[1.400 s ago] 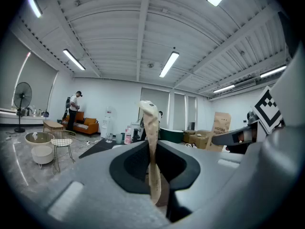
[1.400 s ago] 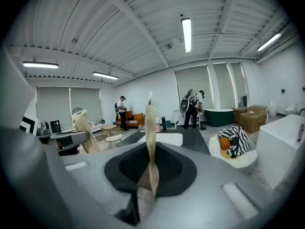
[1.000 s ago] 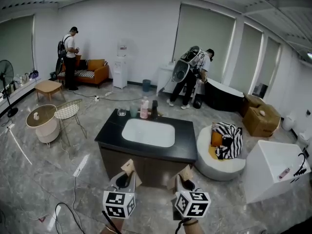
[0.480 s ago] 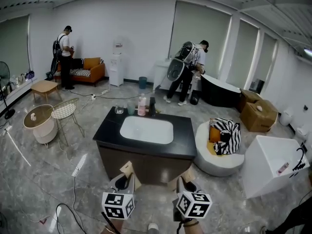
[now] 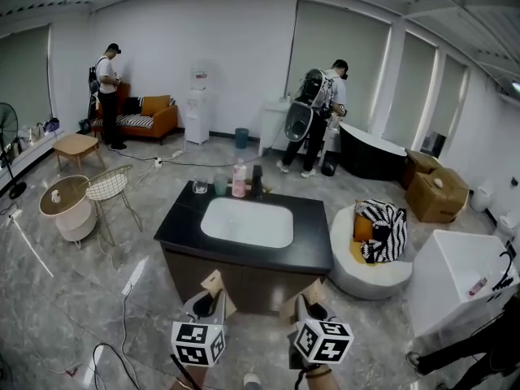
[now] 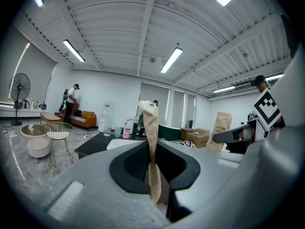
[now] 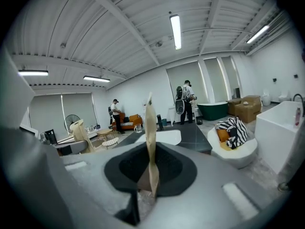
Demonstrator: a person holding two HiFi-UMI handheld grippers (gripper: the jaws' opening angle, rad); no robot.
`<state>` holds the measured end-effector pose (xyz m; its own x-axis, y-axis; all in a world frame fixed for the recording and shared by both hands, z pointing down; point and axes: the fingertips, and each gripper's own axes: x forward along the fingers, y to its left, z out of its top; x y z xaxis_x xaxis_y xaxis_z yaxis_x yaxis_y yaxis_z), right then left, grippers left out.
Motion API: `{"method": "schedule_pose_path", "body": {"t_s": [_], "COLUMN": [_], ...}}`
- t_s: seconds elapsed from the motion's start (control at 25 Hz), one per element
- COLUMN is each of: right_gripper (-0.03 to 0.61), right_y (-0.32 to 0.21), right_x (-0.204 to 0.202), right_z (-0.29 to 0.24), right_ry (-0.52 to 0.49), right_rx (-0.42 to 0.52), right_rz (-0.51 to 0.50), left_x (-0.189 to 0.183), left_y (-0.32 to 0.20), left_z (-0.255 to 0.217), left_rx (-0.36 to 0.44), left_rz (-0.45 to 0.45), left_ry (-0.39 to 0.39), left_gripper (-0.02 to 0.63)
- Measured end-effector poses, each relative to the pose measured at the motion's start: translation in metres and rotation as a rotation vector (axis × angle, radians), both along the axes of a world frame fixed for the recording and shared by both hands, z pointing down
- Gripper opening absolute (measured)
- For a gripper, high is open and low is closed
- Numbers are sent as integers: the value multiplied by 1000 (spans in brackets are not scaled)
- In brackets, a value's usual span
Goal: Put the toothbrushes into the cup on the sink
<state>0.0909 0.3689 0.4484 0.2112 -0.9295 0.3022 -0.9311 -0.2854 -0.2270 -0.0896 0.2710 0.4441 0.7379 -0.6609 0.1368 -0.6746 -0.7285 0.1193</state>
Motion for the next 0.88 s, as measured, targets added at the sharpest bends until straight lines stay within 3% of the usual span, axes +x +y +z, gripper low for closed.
{"method": "schedule_pose_path", "body": {"t_s": [0.88], "right_gripper": [38], "right_y": [-154], "right_x": [91], "right_z": [-13], "right_ry": [15], "right_rx": [8], "right_rz": [-106], "left_x": [79], "left_y": [-139], "left_z": [0], "left_rx": [-19], "left_rz": [-98], "left_ry": [13], "left_gripper": [35]}}
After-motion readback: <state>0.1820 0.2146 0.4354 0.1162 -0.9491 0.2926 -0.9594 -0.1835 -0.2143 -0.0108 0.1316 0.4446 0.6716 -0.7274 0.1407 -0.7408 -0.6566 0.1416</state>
